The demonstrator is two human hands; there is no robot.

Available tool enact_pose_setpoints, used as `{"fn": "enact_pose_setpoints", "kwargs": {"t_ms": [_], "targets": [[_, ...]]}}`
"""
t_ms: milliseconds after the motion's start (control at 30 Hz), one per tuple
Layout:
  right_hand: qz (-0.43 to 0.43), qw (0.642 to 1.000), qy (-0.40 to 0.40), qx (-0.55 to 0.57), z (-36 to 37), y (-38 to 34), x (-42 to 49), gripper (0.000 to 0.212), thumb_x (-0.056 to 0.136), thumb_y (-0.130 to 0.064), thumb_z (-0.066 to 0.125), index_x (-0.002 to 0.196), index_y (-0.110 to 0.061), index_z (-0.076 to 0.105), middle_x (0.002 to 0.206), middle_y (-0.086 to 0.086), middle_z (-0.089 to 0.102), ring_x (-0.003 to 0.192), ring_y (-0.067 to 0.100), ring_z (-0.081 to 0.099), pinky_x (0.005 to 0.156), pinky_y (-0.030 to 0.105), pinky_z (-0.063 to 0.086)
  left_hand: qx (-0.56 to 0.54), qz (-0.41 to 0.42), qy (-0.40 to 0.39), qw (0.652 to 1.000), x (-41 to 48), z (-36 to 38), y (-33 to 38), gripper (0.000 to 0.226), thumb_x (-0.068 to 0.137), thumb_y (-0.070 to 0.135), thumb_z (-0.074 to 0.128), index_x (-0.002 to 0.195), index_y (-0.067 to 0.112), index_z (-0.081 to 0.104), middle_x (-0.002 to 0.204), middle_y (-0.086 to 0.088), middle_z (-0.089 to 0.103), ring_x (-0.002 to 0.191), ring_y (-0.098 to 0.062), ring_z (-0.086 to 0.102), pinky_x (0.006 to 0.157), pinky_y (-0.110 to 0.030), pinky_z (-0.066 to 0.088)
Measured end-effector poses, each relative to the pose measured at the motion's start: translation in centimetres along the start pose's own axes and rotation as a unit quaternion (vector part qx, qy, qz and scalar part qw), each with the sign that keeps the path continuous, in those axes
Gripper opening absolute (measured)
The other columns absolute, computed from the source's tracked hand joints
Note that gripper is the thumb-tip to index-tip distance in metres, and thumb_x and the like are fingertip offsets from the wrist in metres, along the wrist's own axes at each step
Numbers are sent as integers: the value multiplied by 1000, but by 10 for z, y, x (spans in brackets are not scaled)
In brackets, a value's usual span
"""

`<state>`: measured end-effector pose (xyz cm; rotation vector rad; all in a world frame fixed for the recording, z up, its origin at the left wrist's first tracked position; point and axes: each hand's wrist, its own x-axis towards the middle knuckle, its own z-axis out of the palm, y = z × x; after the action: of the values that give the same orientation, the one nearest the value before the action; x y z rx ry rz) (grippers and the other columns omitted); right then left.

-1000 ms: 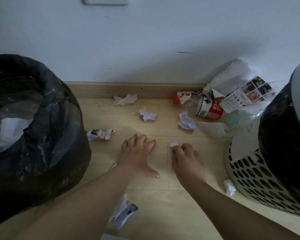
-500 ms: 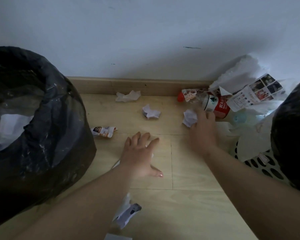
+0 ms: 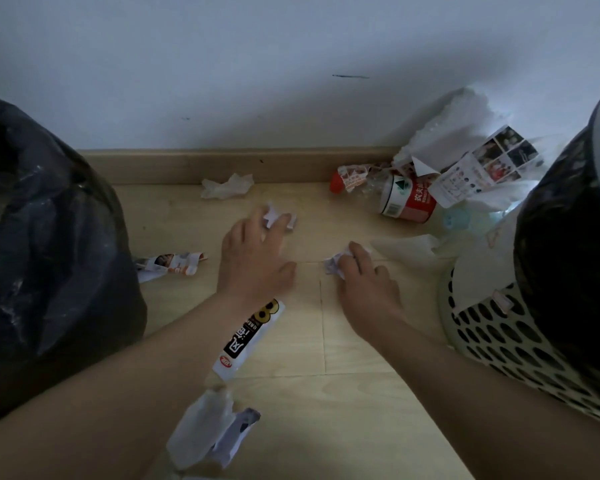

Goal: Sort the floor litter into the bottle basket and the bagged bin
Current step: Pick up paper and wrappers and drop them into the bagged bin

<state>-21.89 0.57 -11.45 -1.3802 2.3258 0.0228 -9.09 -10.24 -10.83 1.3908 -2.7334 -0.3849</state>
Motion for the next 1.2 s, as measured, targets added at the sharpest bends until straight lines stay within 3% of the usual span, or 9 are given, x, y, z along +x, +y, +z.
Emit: {"fn": "enact_pose_setpoints", "kwargs": {"t_ms": [100, 200, 567, 700, 800, 867, 1033, 1133, 1200], "targets": [[-25, 1000, -11, -2, 1, 2, 0, 41, 99, -15, 35, 139, -23, 28, 159, -7, 0, 123, 32, 39, 94, 39, 37, 31, -10, -88, 996, 26, 1, -2, 83, 86, 44, 54, 150, 32, 2, 158, -6, -8, 145, -33, -3, 115, -47, 11], [-36, 999, -22, 3, 1, 3, 1, 37, 100, -17, 33, 136, -25, 32, 159, -10, 2, 125, 30, 38, 95, 39, 36, 43, -23, -194, 980, 36, 5, -12, 75, 92, 53, 42, 149, 33, -2, 158, -1, -14, 145, -32, -12, 116, -51, 5], [-51, 998, -3, -22, 7, -5, 0, 52, 100, -18, 34, 146, -31, 16, 156, -6, 10, 119, 29, 44, 91, 38, 38, 82, 12, -116, 990, 12, 20, -18, 50, 99, 43, 21, 145, 25, 27, 153, -5, 22, 143, -32, 15, 113, -46, 24], [-66, 997, -23, -28, 10, -9, -12, 53, 98, -15, 36, 145, -32, 20, 156, -8, 11, 119, 28, 45, 92, 35, 38, 98, 70, -145, 982, 5, 30, -29, 88, 73, 38, -16, 133, 15, 44, 138, -10, 41, 133, -36, 31, 108, -47, 29], [-80, 996, -39, -16, 13, -12, -23, 54, 98, -13, 38, 145, -34, 23, 157, -9, 9, 122, 26, 44, 94, 34, 38, 61, 53, -130, 988, -12, 28, -29, 46, 92, 18, 17, 127, 13, 47, 135, -11, 44, 134, -34, 31, 108, -42, 31], [-88, 995, -45, 5, 14, -13, -29, 50, 97, -13, 39, 142, -35, 31, 157, -10, 11, 122, 26, 44, 94, 32, 37, 47, 57, -136, 988, -22, 28, -30, 37, 94, 9, 37, 129, 17, 44, 139, -7, 39, 139, -30, 25, 110, -37, 29], [-125, 989, -21, 73, 24, -8, -44, 19, 97, -21, 45, 113, -24, 56, 136, -6, 43, 102, 24, 56, 74, 27, 41, 49, 88, -164, 981, -42, 20, -37, 40, 94, 8, 38, 133, 18, 39, 142, -2, 34, 140, -22, 22, 116, -27, 16], [-116, 988, -2, 107, 21, -3, -55, 14, 93, -31, 54, 82, -22, 51, 107, -6, 52, 93, 20, 60, 68, 27, 43, 49, 102, -187, 976, -51, 19, -41, 42, 97, 11, 35, 137, 19, 38, 144, 0, 33, 139, -21, 22, 114, -26, 19], [-96, 991, -24, 90, 16, -1, -62, 11, 92, -25, 52, 82, -24, 49, 106, -5, 53, 94, 23, 60, 73, 29, 46, 30, 93, -223, 970, -55, 16, -43, 38, 97, 12, 34, 134, 17, 44, 141, 0, 38, 136, -20, 26, 112, -30, 24]]}}
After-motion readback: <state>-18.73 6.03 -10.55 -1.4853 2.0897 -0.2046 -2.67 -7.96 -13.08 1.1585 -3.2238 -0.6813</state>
